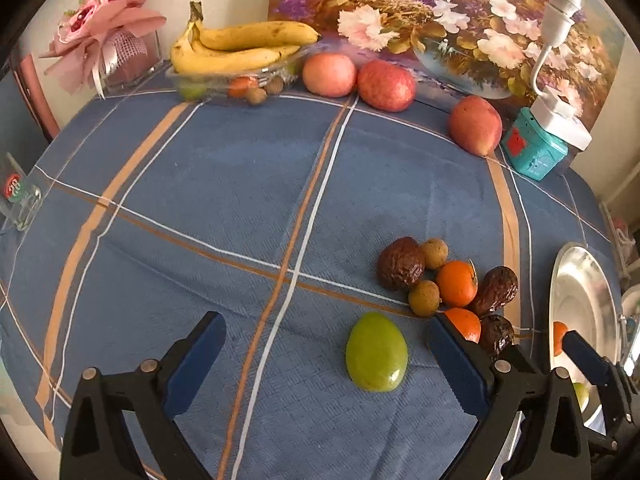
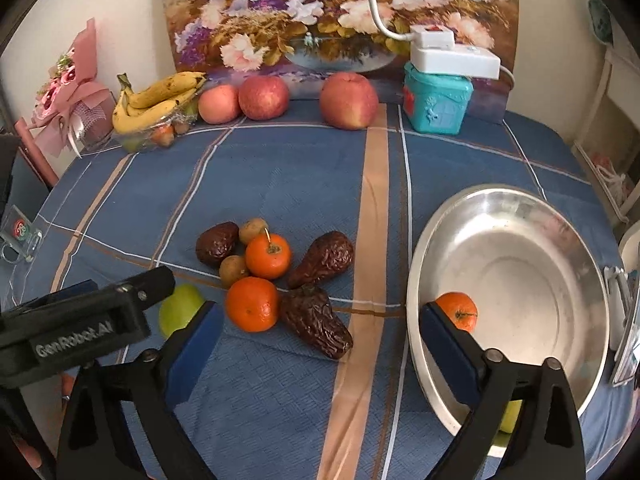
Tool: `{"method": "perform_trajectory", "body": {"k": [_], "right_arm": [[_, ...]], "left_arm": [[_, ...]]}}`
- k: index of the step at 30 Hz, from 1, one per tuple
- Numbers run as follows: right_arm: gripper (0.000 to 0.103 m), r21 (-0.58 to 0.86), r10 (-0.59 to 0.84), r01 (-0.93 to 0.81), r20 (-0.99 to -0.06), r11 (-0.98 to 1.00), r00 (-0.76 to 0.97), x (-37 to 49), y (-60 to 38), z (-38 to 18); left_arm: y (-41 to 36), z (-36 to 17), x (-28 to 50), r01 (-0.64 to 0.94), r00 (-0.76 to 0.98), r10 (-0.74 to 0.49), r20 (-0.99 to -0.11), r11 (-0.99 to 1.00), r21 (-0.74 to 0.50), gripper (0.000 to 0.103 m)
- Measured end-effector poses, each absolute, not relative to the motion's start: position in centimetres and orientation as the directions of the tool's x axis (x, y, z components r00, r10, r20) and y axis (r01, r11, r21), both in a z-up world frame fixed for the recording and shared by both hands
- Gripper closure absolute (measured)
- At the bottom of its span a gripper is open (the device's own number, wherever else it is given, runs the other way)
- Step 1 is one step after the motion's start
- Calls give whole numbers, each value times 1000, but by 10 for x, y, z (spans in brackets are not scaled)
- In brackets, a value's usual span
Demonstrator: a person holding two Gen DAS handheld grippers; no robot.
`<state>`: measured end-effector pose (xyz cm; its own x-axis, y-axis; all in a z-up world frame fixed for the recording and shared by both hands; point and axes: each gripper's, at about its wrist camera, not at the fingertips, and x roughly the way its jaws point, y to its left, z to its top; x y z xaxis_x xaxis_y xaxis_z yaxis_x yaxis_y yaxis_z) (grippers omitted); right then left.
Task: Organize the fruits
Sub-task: 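Move both tools back toward the remaining fruit pile, then grasp the green pear with the left tool while the right tool grasps a dried date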
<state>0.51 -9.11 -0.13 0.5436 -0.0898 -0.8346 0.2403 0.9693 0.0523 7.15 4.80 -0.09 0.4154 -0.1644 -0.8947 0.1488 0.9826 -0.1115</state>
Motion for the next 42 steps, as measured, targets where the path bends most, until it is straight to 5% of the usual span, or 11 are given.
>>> {"method": "perform_trajectory", "body": {"k": [6, 23, 37, 42], "right_arm": [[32, 83, -52, 229, -850, 970, 525, 7, -92, -9], [58, 125, 0, 250, -895, 960, 445, 18, -100, -34], [66, 165, 12, 303, -893, 938, 449, 14, -109, -30], [76, 192, 26, 305, -880, 933, 475, 11, -110, -21]], "left_arm": [[42, -12, 75, 166, 348, -217, -912, 972, -168, 16], [34, -34, 74, 145, 203, -314, -928, 947, -288, 61], [52, -31, 79, 56, 231, -287, -930, 958, -282, 61], [60, -29, 79, 26, 242, -294, -925, 955, -296, 61]]}}
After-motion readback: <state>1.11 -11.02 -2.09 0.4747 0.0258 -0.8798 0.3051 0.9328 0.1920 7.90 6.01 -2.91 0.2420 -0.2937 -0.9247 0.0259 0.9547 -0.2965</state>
